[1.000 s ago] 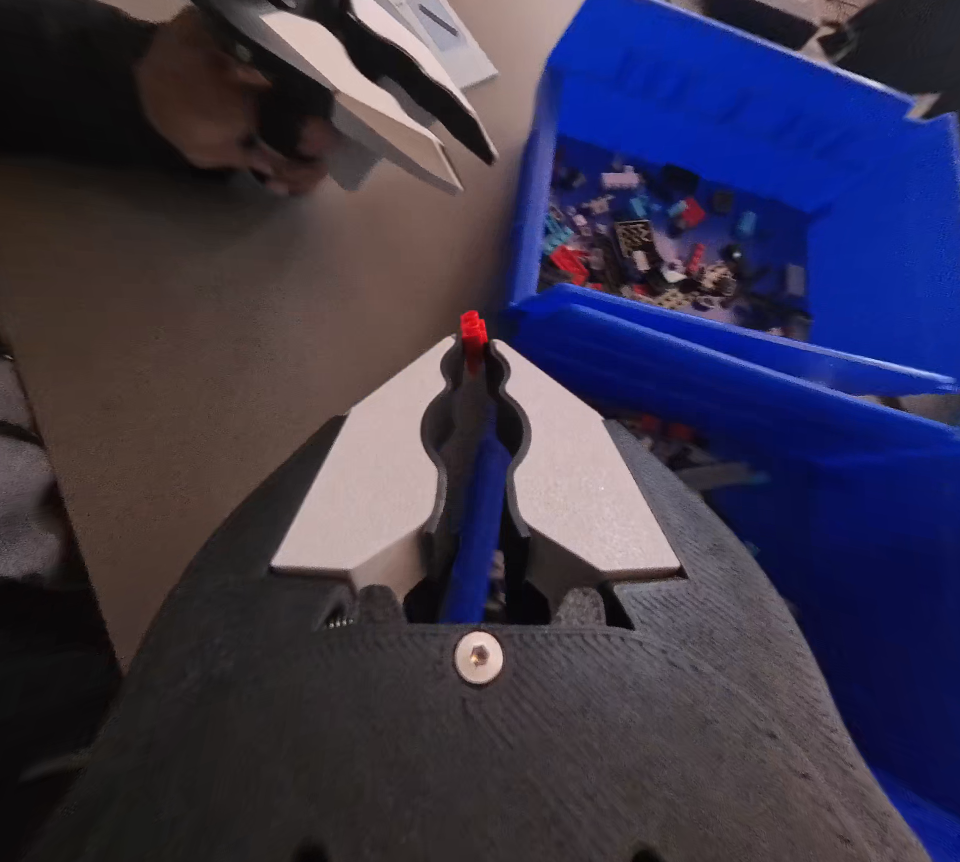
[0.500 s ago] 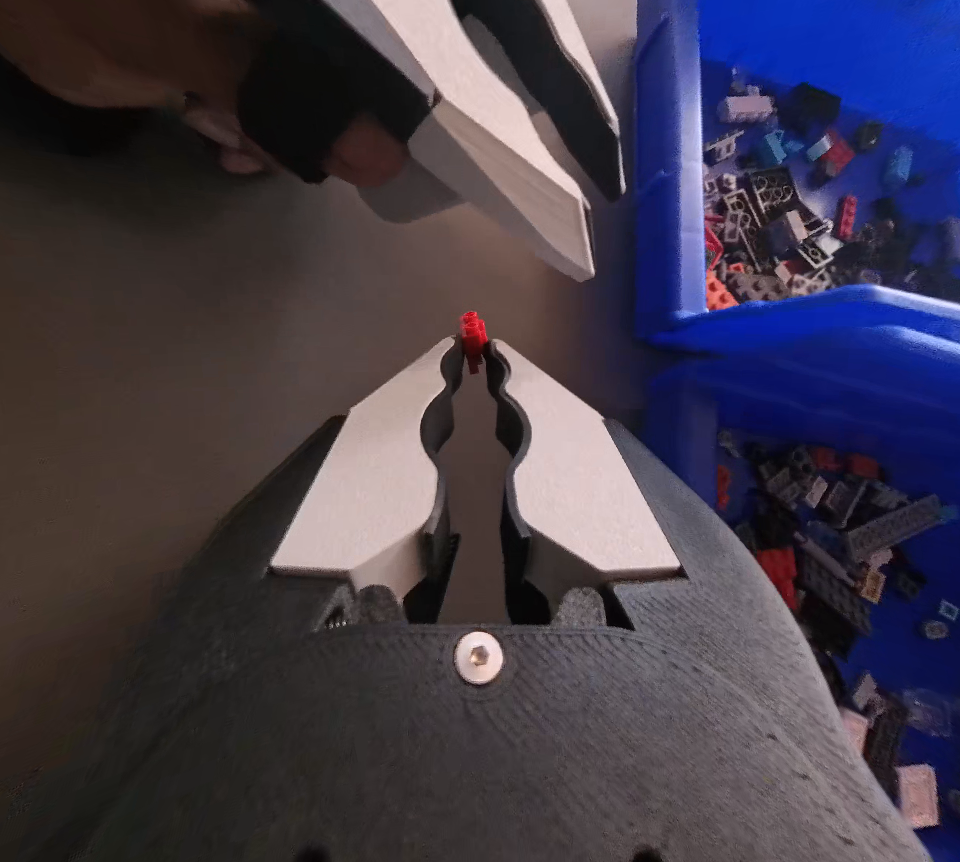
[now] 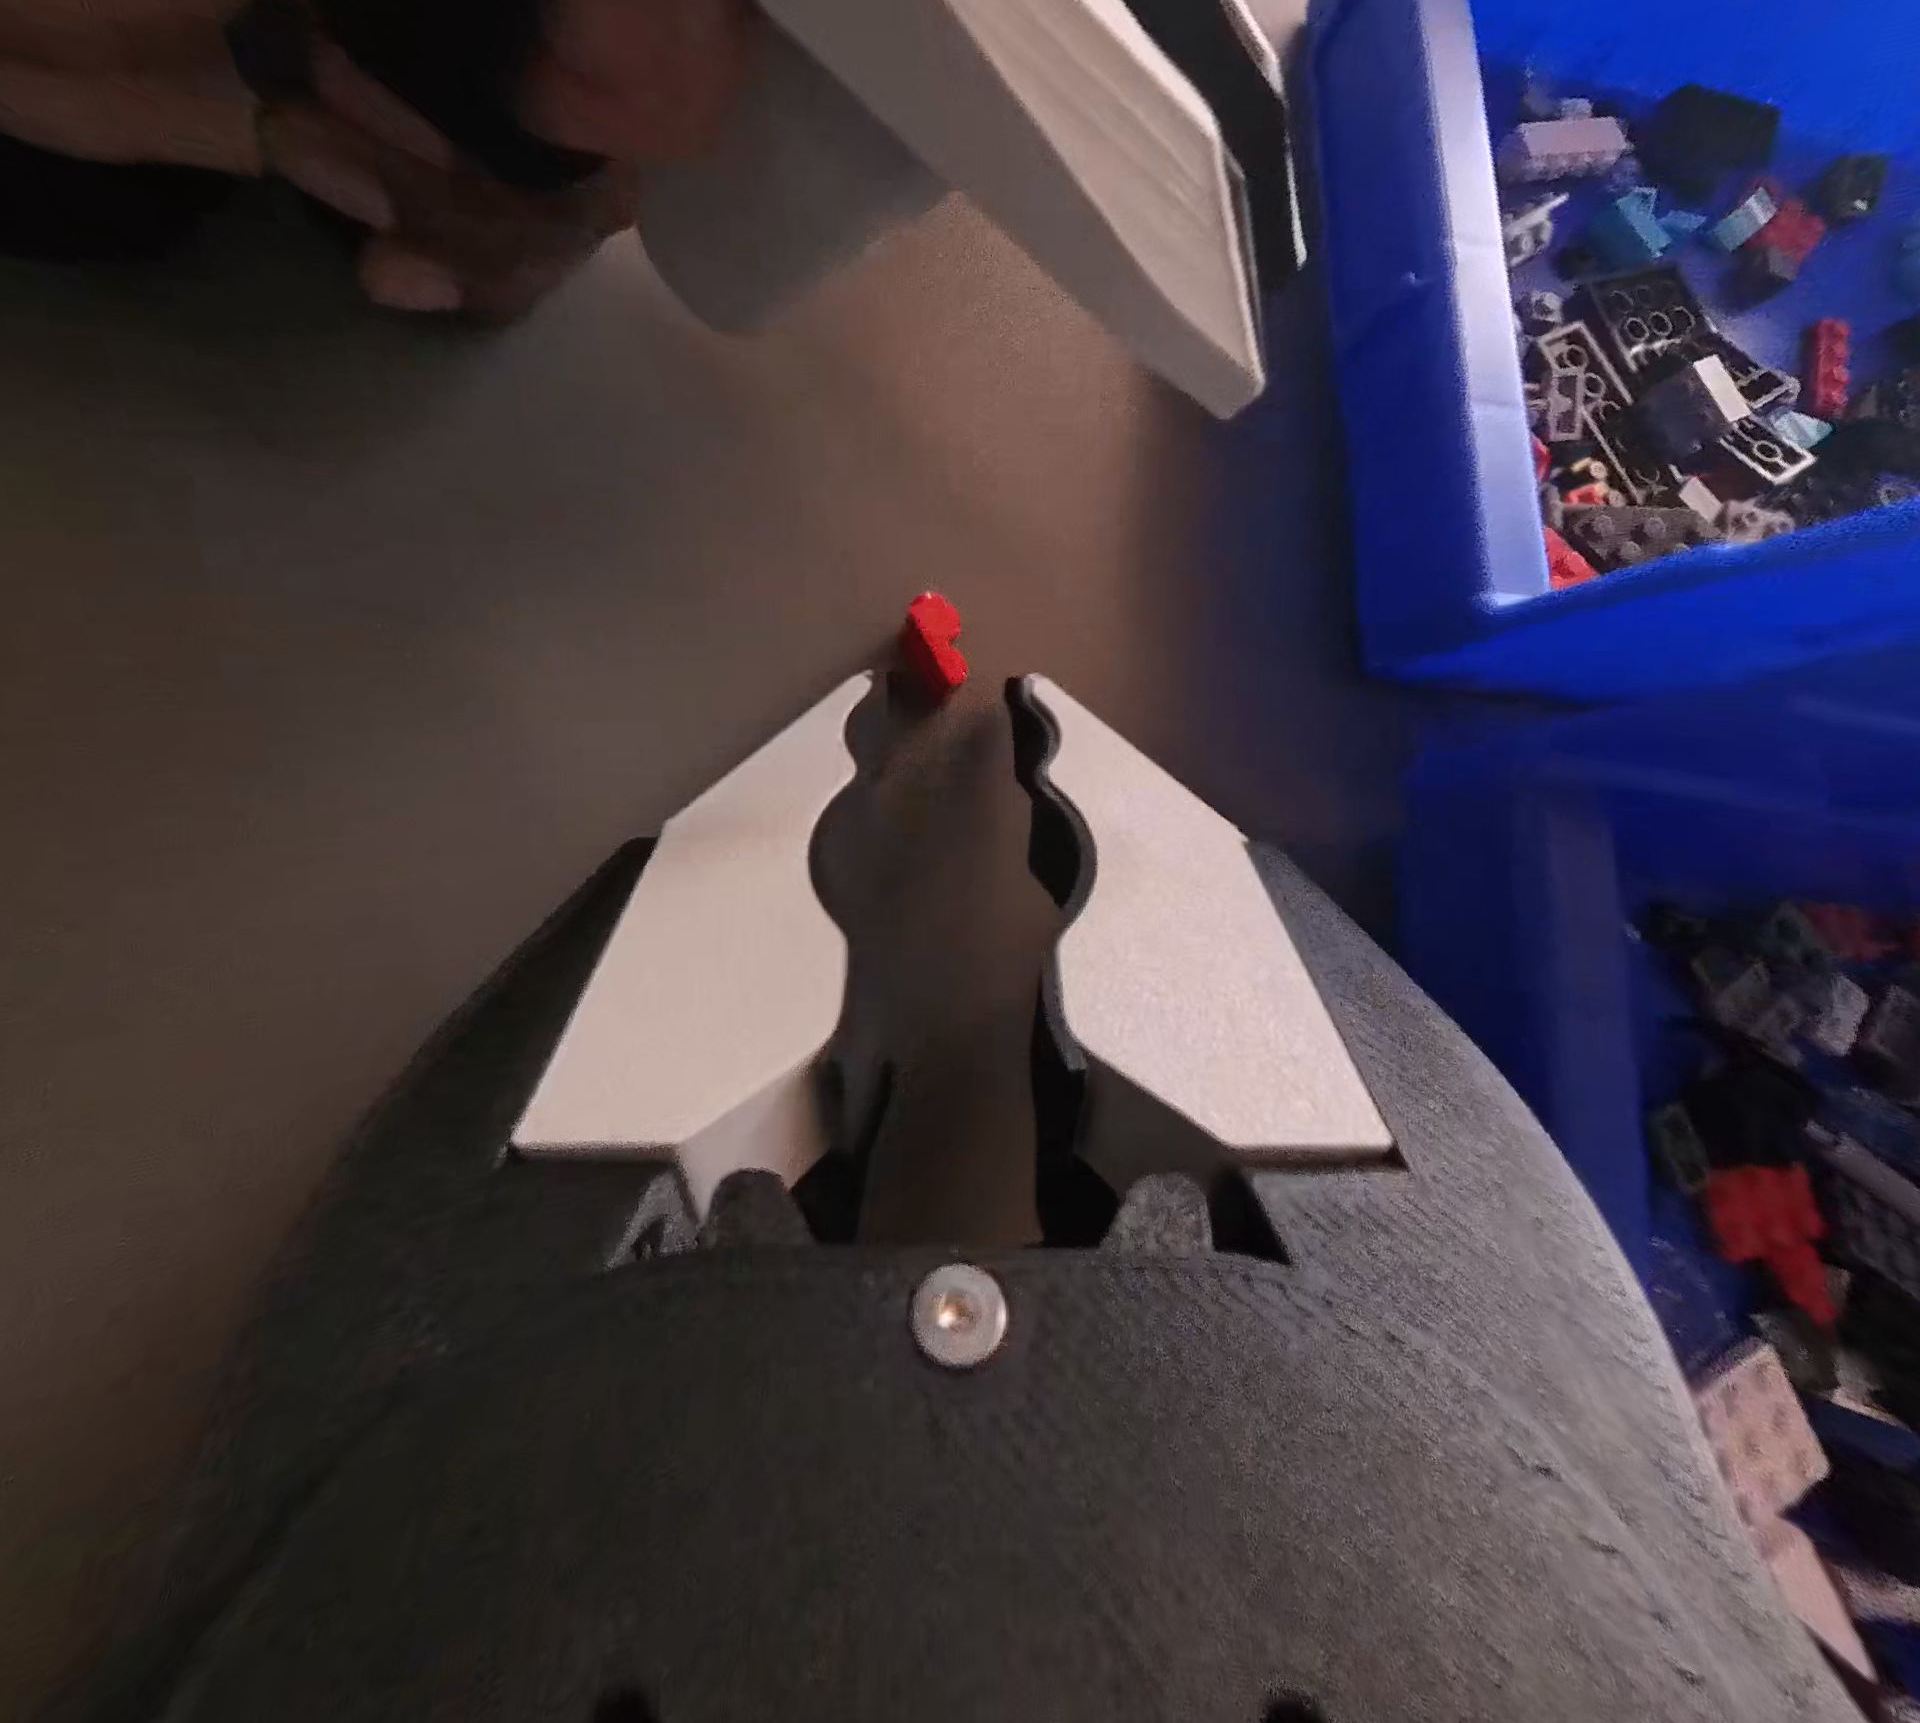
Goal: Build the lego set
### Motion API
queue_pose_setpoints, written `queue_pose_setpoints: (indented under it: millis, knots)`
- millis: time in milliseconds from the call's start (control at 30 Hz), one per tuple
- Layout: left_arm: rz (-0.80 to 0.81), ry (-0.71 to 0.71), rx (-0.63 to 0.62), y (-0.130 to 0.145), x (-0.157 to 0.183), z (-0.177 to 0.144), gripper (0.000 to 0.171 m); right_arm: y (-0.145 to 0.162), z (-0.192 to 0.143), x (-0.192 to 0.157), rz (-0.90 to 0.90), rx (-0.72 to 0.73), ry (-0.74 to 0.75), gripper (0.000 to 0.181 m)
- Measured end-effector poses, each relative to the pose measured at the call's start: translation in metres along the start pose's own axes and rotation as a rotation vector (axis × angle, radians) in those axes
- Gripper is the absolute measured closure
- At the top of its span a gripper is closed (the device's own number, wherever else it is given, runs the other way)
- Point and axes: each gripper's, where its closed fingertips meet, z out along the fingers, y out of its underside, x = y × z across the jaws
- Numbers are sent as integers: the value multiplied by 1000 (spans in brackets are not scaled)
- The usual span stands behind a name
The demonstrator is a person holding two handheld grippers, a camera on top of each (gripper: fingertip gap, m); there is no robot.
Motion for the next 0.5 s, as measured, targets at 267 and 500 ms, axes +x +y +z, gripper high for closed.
queue_pose_setpoints:
  millis: [267, 500]
  knots:
    - [-12, 3, 24, -3, -1, -4, 131, -21, -16, 4, 86, 184, -19, 138]
    - [2, -53, 37, -4, -11, -13, 131, -39, -39, 18, 176, 409, -31, 137]
